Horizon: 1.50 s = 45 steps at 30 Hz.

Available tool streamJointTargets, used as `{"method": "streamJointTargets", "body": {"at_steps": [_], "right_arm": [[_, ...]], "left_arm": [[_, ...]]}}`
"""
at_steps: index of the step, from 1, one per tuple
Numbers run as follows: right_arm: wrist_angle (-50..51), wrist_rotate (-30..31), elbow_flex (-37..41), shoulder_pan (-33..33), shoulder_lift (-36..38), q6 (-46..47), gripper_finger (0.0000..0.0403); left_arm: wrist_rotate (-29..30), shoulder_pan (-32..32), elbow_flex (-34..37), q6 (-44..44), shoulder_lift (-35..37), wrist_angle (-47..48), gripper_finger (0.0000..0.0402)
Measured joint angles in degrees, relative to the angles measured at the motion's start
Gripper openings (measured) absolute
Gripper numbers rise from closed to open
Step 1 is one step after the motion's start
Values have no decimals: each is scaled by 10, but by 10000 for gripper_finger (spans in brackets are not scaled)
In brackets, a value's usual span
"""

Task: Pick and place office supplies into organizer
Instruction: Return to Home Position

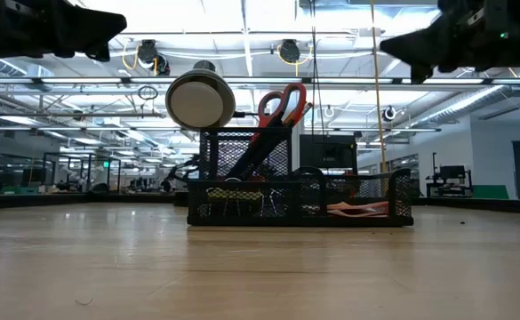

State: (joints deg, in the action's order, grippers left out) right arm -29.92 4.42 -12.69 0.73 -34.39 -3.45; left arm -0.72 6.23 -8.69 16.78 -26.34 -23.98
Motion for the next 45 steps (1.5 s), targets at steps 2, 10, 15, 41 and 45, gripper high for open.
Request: {"method": "streamJointTargets", "body": {"at_steps": [2,10,15,41,45], "right_arm": [[27,0,0,0,39,-1,0],[170,-1,0,10,175,40,0],[221,-1,0,21,198,71,0],[221,164,0,189,229,-11,0],[237,135,0,182,245,-20,0]], "left_arm": [[-1,-3,0,-2,29,35,37],[4,-4,0,-4,134,160,37],[7,-4,0,-2,171,214,37],[-67,-3,64,-67,175,166,37],[-68,-3,78,-55,175,130,37]]}}
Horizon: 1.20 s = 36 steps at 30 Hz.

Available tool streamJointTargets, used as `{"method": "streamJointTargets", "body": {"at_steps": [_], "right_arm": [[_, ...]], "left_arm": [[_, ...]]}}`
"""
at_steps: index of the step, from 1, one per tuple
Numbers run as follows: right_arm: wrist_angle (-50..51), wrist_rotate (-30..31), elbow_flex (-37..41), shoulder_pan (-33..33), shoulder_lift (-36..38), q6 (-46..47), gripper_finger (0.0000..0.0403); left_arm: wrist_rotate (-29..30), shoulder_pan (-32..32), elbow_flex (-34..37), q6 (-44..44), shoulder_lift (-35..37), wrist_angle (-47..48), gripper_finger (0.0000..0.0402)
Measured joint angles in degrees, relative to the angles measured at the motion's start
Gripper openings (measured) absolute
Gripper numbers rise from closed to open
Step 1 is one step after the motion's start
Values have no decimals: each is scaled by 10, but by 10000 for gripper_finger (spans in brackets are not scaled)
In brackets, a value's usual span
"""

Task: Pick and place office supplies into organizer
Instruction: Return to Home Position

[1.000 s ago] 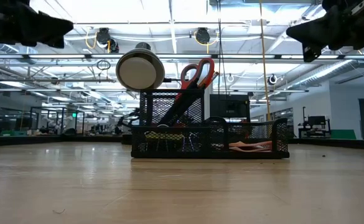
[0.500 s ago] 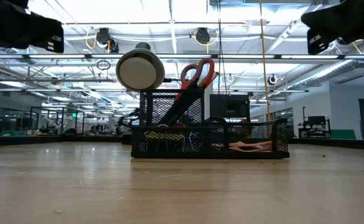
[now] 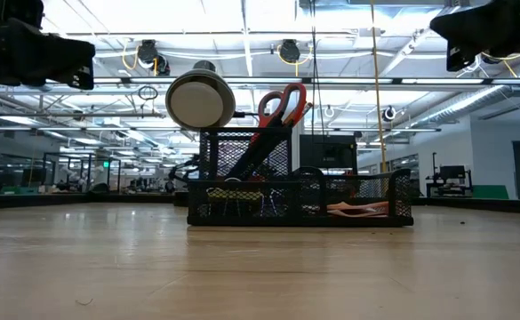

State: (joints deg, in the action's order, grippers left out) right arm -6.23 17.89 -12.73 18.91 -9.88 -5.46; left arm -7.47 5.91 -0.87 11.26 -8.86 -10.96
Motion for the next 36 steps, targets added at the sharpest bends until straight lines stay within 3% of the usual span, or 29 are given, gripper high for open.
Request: {"method": "streamJointTargets", "body": {"at_steps": [4,15,22,28,36], "right_arm": [[33,-55,0,-8,18,12,0],[95,-56,14,-13,80,28,0],[87,-42,67,-19,97,32,0],[57,-46,87,-37,98,32,0],[21,-42,89,-62,98,3,0]], "left_arm": [[0,0,3,2,0,-15,37],[-1,0,3,-31,0,-24,37],[0,0,3,-41,0,-8,36],[0,0,3,-23,0,-3,5],[15,0,3,-25,0,13,16]]}}
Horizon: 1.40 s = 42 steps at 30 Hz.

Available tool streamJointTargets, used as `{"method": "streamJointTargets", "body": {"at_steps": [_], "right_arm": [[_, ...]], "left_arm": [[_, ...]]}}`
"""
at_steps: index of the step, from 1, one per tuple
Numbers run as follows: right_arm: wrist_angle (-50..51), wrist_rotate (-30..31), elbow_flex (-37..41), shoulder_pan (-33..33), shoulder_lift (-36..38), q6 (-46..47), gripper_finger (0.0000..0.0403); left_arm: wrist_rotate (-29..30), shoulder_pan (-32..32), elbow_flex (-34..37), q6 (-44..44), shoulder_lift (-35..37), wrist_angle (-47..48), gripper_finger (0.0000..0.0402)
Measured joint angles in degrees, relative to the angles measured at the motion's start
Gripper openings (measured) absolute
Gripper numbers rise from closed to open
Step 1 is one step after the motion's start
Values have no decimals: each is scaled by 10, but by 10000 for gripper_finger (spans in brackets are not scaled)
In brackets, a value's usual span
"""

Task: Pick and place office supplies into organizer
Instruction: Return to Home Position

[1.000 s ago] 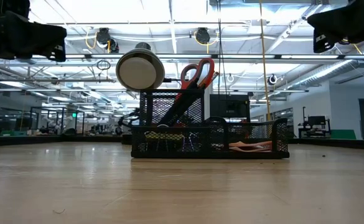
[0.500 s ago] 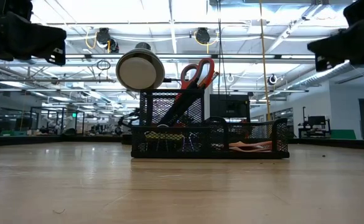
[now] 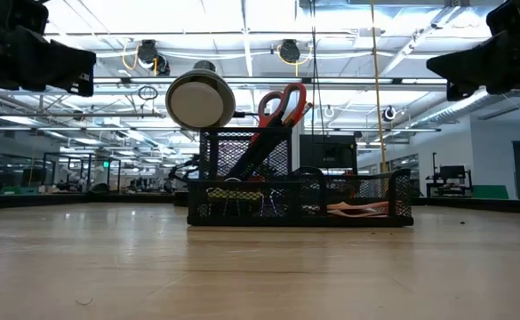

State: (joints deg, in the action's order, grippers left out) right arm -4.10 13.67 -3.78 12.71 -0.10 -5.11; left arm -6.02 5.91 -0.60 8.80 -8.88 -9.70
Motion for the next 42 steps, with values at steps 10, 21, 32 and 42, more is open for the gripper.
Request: {"method": "streamJointTargets", "body": {"at_steps": [10,21,32,42], "right_arm": [[-6,0,0,-4,0,-27,0],[-8,-2,0,-4,0,-27,0],[-8,-2,0,-3,-1,-27,0],[-8,-2,0,-3,-1,-27,0]], "left_arm": [[65,0,0,-33,0,44,3],[66,0,0,-32,0,40,38],[66,0,0,-31,-1,36,42],[66,0,0,-31,-1,36,42]]}}
